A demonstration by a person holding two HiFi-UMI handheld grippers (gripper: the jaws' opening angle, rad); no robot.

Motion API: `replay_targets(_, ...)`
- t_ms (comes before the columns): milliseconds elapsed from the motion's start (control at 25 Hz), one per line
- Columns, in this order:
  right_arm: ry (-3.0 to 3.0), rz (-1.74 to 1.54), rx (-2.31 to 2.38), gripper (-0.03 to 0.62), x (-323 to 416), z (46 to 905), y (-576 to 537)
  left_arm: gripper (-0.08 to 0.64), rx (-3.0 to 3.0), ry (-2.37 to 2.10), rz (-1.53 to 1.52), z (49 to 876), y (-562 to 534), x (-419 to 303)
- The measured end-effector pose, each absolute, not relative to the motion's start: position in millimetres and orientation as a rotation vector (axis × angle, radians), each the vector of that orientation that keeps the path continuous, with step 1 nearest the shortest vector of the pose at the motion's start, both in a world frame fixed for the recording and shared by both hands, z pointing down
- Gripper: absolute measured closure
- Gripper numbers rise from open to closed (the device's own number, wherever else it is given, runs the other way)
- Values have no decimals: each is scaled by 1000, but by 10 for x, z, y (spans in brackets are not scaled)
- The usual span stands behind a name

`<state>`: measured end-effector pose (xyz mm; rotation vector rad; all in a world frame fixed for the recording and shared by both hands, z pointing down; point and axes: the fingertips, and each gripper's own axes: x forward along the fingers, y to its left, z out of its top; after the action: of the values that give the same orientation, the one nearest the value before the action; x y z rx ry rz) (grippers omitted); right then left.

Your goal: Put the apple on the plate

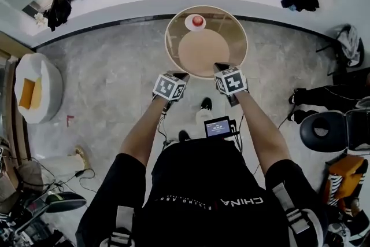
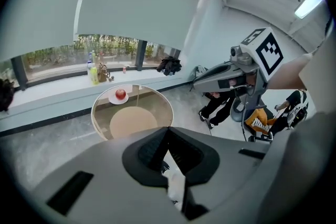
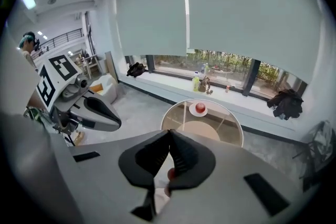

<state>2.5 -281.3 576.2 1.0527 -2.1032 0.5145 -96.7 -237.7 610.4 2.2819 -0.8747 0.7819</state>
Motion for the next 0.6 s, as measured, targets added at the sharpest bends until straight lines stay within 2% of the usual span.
replay_targets(200,-2072,487,1064,563,-13,5699,-2166,543,2264,-921,726,6138,-1855,-1163)
replay_targets(480,-2056,426,1101,563,77,5614,-1826,543,2350,-1026,688,5992,-1635,-1159)
replay_targets(600,-2057,434,1132,563,171,5592,-1752,543,2344,-1022,569,5932,-1617,-1082)
